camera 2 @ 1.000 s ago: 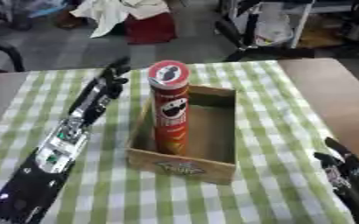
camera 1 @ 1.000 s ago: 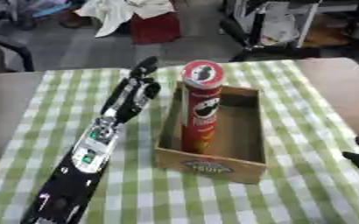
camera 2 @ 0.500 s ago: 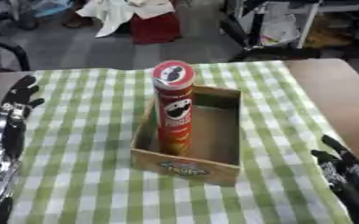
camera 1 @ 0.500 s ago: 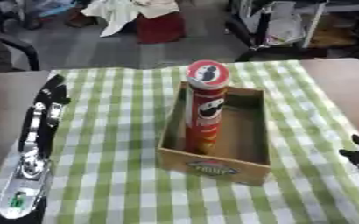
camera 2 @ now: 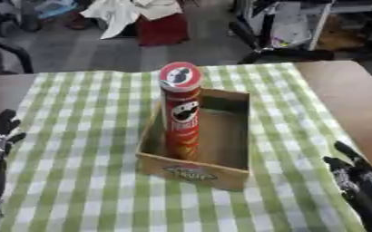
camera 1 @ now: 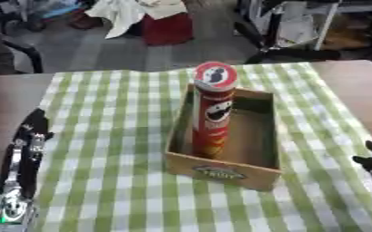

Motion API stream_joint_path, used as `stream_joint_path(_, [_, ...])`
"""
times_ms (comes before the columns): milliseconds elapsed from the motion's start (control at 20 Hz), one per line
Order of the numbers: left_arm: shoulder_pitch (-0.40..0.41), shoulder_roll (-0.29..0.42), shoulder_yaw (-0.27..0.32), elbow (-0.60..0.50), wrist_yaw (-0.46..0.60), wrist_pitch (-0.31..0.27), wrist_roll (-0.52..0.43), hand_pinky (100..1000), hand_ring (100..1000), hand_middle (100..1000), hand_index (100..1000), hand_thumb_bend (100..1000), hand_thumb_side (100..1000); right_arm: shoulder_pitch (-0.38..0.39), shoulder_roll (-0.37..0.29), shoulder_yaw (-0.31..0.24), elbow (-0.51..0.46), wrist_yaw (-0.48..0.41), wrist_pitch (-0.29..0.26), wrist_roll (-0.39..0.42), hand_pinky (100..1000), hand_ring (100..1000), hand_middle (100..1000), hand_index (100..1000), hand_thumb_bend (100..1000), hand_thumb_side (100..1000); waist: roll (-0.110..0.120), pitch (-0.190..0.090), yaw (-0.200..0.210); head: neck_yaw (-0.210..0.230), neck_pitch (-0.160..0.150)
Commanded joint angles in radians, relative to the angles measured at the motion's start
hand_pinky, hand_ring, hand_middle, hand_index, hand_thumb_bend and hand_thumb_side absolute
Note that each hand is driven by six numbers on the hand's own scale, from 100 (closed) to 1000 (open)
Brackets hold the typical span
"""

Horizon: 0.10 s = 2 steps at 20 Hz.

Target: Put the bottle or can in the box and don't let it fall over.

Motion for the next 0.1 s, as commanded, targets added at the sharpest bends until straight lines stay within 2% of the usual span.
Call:
stream_joint_path(50, [-0.003,0.009,-0.002,-0.025,0.006,0.004,-0.005,854,925,902,947,514,880,-0.005,-0.022,-0.001,-0.01,0.001,0.0,0.0,982,863,1000,927,100,606,0.002,-0.011,0.0,0.012,0.022])
stream_joint_path(100, [-0.003,0.008,-0.003,-0.024,0.007,0.005,-0.006,853,924,901,947,510,882,-0.005,-0.023,-0.002,-0.009,0.002,0.001,-0.001,982,863,1000,927,100,606,0.003,-0.012,0.0,0.016,0.036])
